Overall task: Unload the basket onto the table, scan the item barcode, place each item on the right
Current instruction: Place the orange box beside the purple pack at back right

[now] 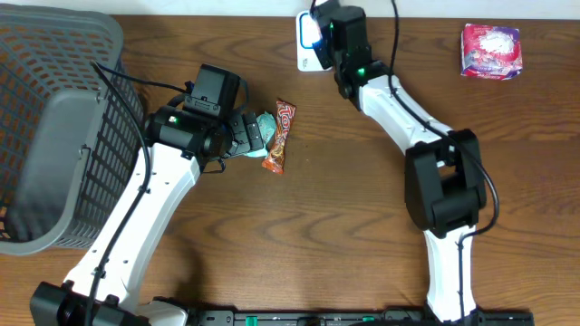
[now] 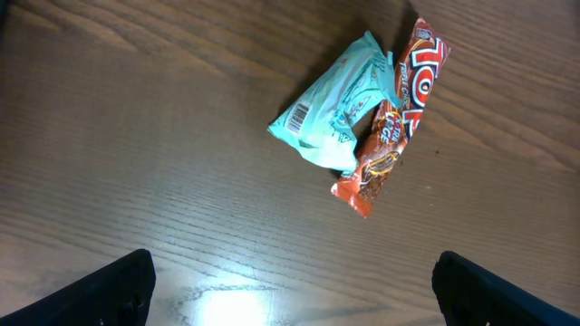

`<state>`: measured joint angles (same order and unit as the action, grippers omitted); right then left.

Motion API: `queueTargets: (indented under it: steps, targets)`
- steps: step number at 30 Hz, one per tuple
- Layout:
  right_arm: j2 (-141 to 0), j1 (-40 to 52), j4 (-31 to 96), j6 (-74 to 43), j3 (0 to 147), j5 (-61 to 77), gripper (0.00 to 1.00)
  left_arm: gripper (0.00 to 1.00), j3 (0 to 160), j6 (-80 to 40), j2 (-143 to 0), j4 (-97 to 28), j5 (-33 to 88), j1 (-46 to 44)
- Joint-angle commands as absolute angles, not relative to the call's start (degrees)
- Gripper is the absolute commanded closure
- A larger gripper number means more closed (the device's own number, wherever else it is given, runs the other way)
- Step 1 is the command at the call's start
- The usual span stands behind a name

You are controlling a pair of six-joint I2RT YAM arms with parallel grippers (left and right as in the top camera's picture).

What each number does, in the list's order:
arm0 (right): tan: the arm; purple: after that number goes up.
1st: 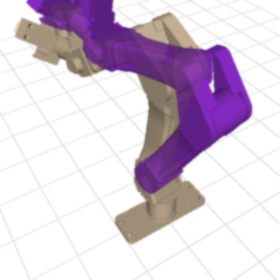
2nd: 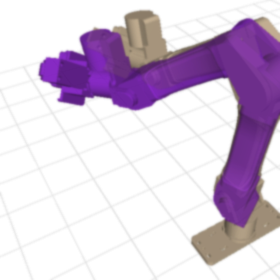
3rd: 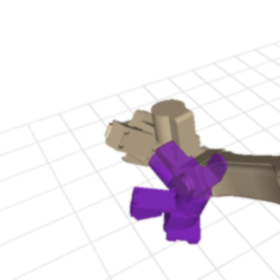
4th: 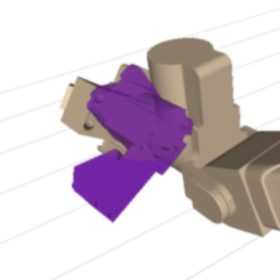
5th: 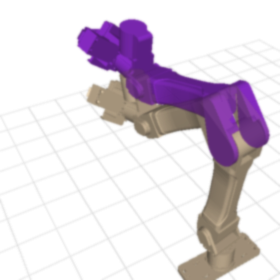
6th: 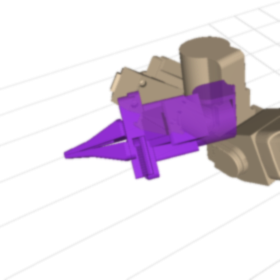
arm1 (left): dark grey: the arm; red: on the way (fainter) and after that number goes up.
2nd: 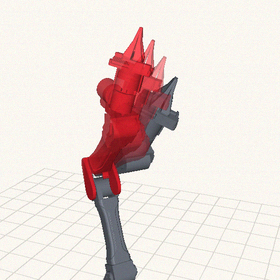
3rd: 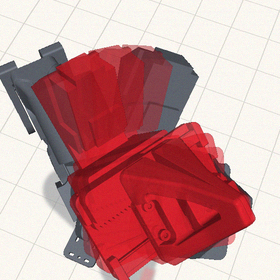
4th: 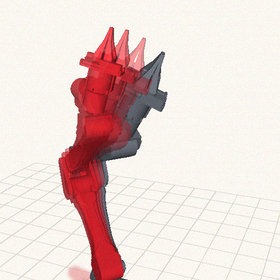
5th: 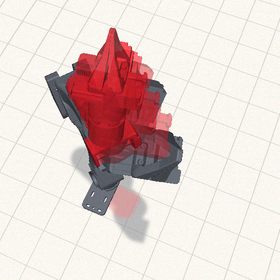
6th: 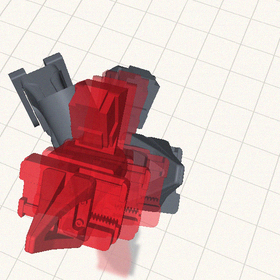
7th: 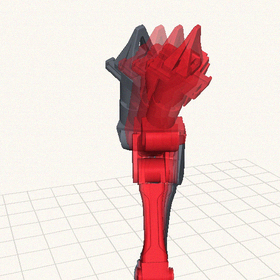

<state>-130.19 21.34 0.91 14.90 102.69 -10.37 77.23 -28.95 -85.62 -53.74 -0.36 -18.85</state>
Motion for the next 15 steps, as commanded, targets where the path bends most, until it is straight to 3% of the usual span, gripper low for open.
queueTargets:
  steps: [1, 5, 15]
  targets:
    - [-130.47, 22.35, 0.45, 23.97, 103.55, -17.41, 0.99, 0.02, 77.08, -29.67, -85.84, -53.93, -0.91, -18.68]
    - [-129.38, 20.03, -0.62, 13.98, 103.63, -35.9, 0.99, 0.02, 77.08, -29.67, -85.84, -53.93, -0.91, -18.68]
    - [-123.37, -3.99, 28.69, -2.37, 103.61, -32.23, 0.99, 0.02, 77.08, -29.67, -85.84, -53.93, -0.91, -18.68]
